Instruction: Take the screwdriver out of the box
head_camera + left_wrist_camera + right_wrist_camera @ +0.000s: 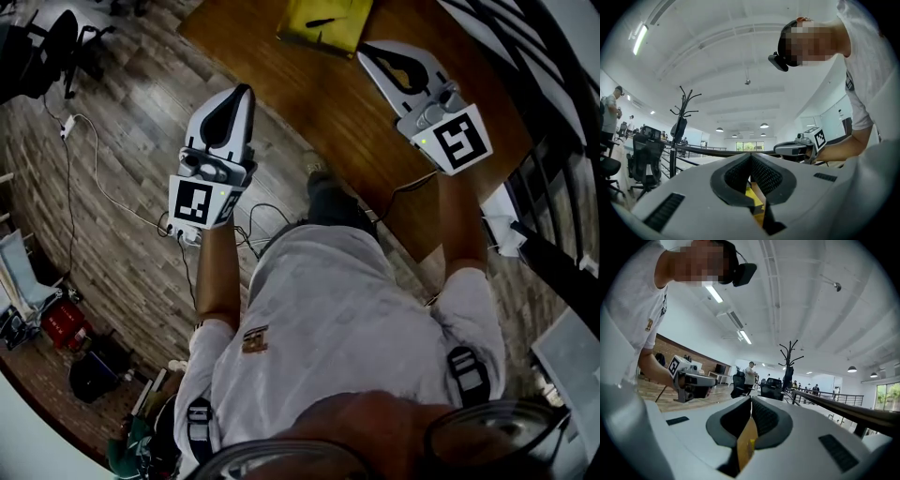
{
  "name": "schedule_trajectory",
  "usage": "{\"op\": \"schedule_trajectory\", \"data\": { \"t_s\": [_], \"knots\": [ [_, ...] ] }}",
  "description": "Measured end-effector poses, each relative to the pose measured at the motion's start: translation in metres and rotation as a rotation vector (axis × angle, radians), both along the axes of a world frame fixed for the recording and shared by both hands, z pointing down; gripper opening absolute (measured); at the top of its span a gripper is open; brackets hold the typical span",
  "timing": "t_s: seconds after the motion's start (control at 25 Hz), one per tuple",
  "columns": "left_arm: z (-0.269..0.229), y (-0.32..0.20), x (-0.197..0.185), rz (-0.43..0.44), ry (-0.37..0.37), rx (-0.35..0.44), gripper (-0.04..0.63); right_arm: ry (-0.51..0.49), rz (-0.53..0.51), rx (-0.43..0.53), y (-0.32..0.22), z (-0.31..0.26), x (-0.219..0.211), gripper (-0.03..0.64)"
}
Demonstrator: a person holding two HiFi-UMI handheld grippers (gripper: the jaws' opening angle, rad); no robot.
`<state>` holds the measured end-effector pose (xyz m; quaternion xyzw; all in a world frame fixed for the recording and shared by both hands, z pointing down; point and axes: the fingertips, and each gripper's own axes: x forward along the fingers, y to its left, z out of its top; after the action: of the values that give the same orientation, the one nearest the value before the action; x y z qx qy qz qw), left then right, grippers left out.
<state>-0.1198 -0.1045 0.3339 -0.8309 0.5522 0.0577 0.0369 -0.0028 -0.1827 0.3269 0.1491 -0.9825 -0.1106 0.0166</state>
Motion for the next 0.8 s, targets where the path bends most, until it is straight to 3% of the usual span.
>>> {"op": "schedule_trajectory", "data": {
  "t_s": [0.28,0.56,0.8],
  "knots": [
    [0.016,-0.079,-0.006,0.008,-0.01,-0.045,0.02,0.32,-0.096,0.083,-0.084,0.055,-0.013,0.034],
    [0.027,-0.121,-0.017,-0.003,-0.009,-0.06,0.02,0.486,-0.172,0.061,-0.136,0.101,-0.036,0.035],
    [0.027,-0.148,-0.048,-0.016,0.013,-0.066,0.02,0.637,-0.244,0.065,-0.163,0.128,-0.076,0.035]
  ]
}}
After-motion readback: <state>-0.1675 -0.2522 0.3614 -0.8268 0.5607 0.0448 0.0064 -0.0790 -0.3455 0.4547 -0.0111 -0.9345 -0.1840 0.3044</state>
